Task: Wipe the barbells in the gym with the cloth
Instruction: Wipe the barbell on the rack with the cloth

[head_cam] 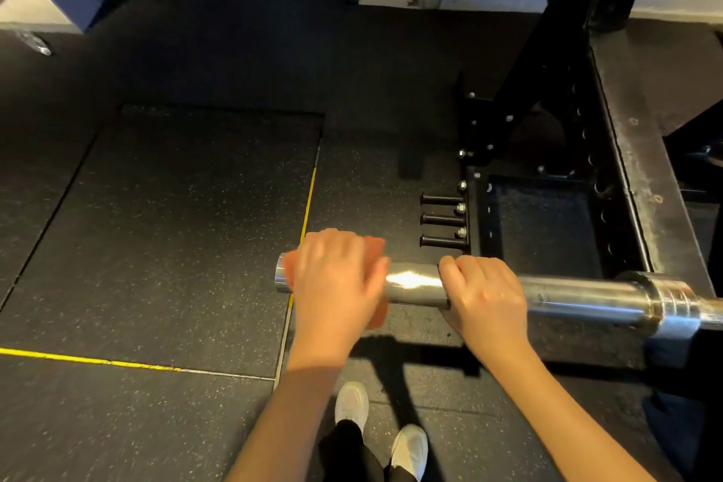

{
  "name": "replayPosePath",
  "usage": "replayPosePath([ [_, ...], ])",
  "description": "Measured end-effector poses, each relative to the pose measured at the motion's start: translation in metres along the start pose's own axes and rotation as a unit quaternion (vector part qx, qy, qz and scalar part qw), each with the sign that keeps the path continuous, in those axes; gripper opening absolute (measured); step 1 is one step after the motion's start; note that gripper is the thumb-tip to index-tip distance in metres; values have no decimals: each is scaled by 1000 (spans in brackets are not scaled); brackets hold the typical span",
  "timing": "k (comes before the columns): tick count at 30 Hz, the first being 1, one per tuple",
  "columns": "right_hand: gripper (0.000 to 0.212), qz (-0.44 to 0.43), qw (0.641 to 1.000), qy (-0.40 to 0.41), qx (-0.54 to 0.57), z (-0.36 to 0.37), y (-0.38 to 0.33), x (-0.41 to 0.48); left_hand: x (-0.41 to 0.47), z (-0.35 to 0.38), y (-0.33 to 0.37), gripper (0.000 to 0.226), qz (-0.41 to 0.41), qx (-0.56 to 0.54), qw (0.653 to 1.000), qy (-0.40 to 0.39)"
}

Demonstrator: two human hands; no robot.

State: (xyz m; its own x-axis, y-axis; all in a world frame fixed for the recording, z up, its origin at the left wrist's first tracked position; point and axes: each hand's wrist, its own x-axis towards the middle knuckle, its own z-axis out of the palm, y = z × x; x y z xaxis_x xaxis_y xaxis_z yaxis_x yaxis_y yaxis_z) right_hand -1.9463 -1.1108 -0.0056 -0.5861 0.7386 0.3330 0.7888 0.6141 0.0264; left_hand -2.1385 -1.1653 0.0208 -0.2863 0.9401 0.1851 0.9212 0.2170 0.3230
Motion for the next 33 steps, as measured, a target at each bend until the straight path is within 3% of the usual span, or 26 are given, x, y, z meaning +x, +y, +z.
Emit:
replayPosePath([
  [3,32,6,999,31,0,1,-3,-1,-4,-6,-7,29,-67,40,997,19],
  [8,43,21,1000,5,0,1,-5,-1,-9,6,7,28,47,-7,999,-9],
  [11,54,5,998,-51,34,-10,0,0,-4,-7,-22,26,-35,11,999,17],
  [14,59,-3,984,-168,51,-35,6,20,-7,-10,-25,32,-88,24,996,-17],
  [16,77,22,934,-352,65,-45,15,41,-8,-8,-18,40,-75,29,995,-61],
  [18,71,22,892,-447,68,-46,18,55,-10,-9,-11,42,-45,0,997,-69],
  [20,52,10,906,-419,58,-44,15,54,-10,-16,-11,40,13,-42,997,-63],
  [22,46,7,926,-375,39,-41,11,46,-2,-20,-20,41,51,-49,995,-71],
  [26,53,-17,985,-172,27,-22,10,21,13,-20,-34,41,-35,-18,998,-54],
  [29,47,6,996,-86,30,-9,6,5,-5,-9,2,37,-17,-27,998,-60],
  [33,48,15,999,-46,19,-8,2,1,-4,-5,-3,36,57,-41,996,-60],
])
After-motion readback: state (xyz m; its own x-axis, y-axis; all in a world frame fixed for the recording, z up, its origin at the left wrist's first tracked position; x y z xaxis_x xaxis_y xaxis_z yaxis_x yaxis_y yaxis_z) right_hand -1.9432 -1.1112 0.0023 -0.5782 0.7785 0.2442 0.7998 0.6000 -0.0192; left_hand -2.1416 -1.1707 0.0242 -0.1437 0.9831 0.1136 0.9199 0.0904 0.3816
